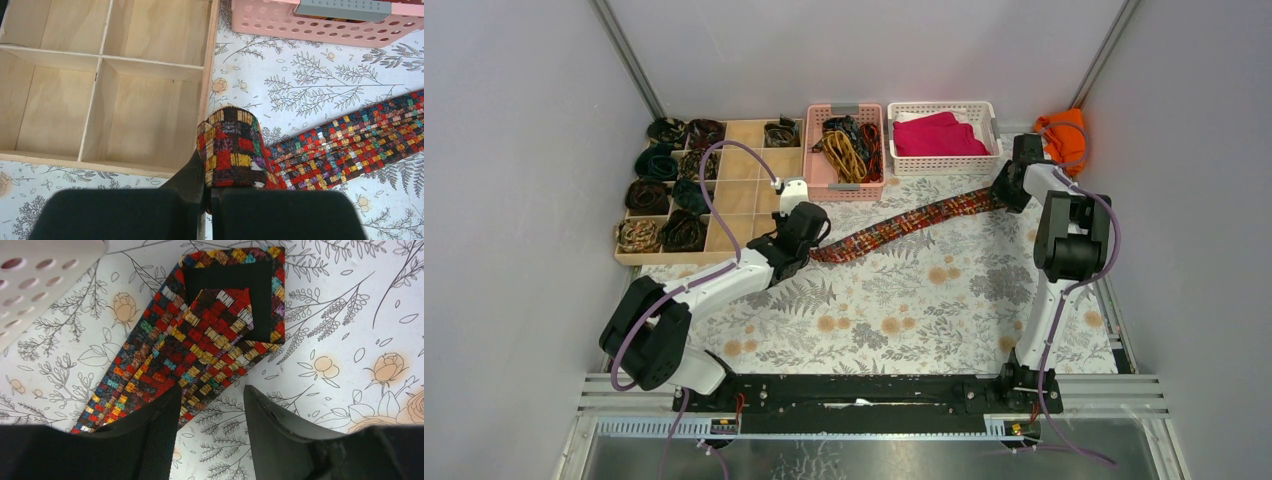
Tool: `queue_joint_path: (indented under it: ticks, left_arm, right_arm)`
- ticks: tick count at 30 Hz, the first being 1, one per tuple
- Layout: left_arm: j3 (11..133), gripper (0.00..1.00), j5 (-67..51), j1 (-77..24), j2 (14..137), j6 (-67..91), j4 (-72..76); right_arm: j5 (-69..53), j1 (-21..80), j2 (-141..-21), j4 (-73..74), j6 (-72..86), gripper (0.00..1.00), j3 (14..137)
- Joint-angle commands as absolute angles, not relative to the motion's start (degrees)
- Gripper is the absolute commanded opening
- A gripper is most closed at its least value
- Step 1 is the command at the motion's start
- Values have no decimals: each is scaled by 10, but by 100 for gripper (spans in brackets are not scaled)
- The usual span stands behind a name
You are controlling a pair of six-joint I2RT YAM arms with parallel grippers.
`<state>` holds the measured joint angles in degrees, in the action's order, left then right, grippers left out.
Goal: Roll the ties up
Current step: Flatten out the tie at the center of the board.
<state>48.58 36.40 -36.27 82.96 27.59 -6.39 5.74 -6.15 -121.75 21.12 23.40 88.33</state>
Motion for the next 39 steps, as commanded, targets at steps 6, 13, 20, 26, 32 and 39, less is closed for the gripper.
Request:
queue_joint_path:
  ticks: [6,13,20,26,32,39]
  left_arm:
    - [484,0,366,-359,830,274,-62]
    - [487,0,367,-359,833,272,-62]
    - [493,0,360,-359,842,273,-63]
    - [491,0,328,-367,846,287,-62]
    - [501,0,336,-419,863,299,-69]
    - [522,0,356,-489,871,329,-109]
  right_arm:
    - [85,-59,-1253,242,247,53,924]
    - [99,-59,-1283,250,244,39,959]
    - [95,-59,-1290,252,242,24,964]
    - [131,-81,-1266,267,231,15,941]
    - [144,-134,-1229,258,218,13,894]
    - [169,-198,-1200,277,216,13,876]
